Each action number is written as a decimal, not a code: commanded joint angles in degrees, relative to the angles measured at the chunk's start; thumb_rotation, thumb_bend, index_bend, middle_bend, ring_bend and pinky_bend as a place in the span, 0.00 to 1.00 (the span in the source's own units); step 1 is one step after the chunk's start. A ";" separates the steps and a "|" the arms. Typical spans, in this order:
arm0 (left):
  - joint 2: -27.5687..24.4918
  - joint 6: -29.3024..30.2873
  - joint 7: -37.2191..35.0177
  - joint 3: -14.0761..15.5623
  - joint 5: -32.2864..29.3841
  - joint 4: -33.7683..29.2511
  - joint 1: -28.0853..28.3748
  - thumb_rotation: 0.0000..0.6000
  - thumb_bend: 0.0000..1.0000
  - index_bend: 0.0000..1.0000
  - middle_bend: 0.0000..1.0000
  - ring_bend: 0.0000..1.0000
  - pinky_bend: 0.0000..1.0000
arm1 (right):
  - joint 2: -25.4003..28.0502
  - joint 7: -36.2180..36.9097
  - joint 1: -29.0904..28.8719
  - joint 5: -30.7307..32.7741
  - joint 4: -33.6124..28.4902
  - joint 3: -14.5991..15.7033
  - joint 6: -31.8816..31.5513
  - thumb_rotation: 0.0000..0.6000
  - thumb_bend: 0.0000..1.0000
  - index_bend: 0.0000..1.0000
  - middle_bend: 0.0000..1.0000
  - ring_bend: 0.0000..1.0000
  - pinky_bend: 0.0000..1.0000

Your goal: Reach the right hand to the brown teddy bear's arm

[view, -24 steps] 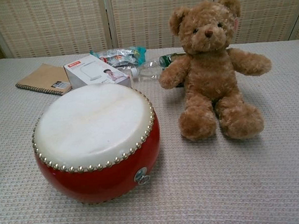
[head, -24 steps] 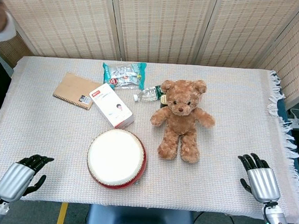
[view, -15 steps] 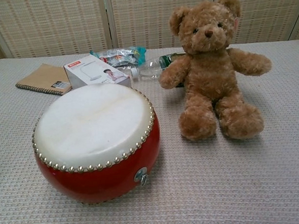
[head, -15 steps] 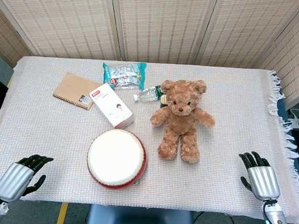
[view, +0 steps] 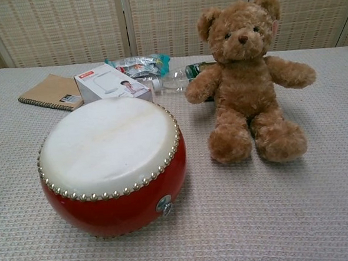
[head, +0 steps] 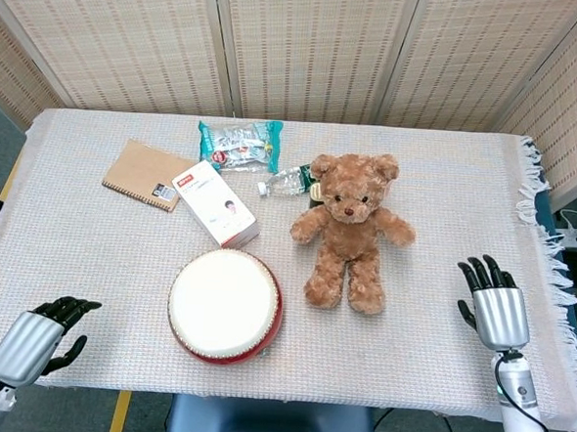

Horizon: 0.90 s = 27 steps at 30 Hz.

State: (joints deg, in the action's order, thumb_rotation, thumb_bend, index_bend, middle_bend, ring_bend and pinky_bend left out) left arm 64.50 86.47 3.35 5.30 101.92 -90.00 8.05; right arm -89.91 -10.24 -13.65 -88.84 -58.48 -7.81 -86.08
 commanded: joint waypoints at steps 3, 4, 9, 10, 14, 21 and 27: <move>-0.11 0.37 0.42 0.32 0.59 -0.41 -0.27 1.00 0.43 0.25 0.31 0.27 0.49 | -11.64 8.65 -8.83 0.14 19.27 -4.10 2.55 1.00 0.11 0.27 0.23 0.15 0.41; -0.07 0.27 0.51 0.29 0.55 -0.41 -0.23 1.00 0.43 0.25 0.31 0.27 0.49 | -12.82 9.51 -9.70 0.24 21.44 -4.29 2.84 1.00 0.11 0.27 0.23 0.15 0.41; -0.07 -0.80 0.76 0.31 0.00 -0.52 0.04 1.00 0.43 0.25 0.31 0.27 0.49 | -18.82 13.76 -13.93 0.67 32.15 -4.54 4.60 1.00 0.11 0.32 0.25 0.15 0.43; -0.08 -0.70 0.71 0.27 0.05 -0.52 0.04 1.00 0.43 0.25 0.31 0.27 0.49 | -20.00 14.57 -14.66 0.62 34.15 -4.35 4.76 1.00 0.11 0.34 0.25 0.15 0.43; -0.11 -0.59 0.52 0.39 0.31 -0.33 0.03 1.00 0.43 0.25 0.31 0.27 0.49 | -23.27 16.01 -16.39 0.51 39.10 -3.71 4.53 1.00 0.11 0.35 0.26 0.15 0.45; -0.14 -0.62 0.33 0.53 0.63 -0.30 0.10 1.00 0.43 0.25 0.31 0.27 0.49 | -26.89 15.52 -18.92 0.86 44.10 -3.10 4.00 1.00 0.11 0.37 0.28 0.15 0.47; -0.12 -0.52 0.18 0.58 0.79 -0.21 0.10 1.00 0.43 0.25 0.31 0.27 0.49 | -28.38 14.67 -20.44 1.86 46.32 -3.27 3.25 1.00 0.11 0.37 0.28 0.15 0.47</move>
State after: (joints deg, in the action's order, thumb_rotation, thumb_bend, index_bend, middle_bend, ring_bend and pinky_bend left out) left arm 64.38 85.95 3.53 5.88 102.73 -90.21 8.15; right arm -118.14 4.56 -33.98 -87.12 -12.32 -11.07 -82.72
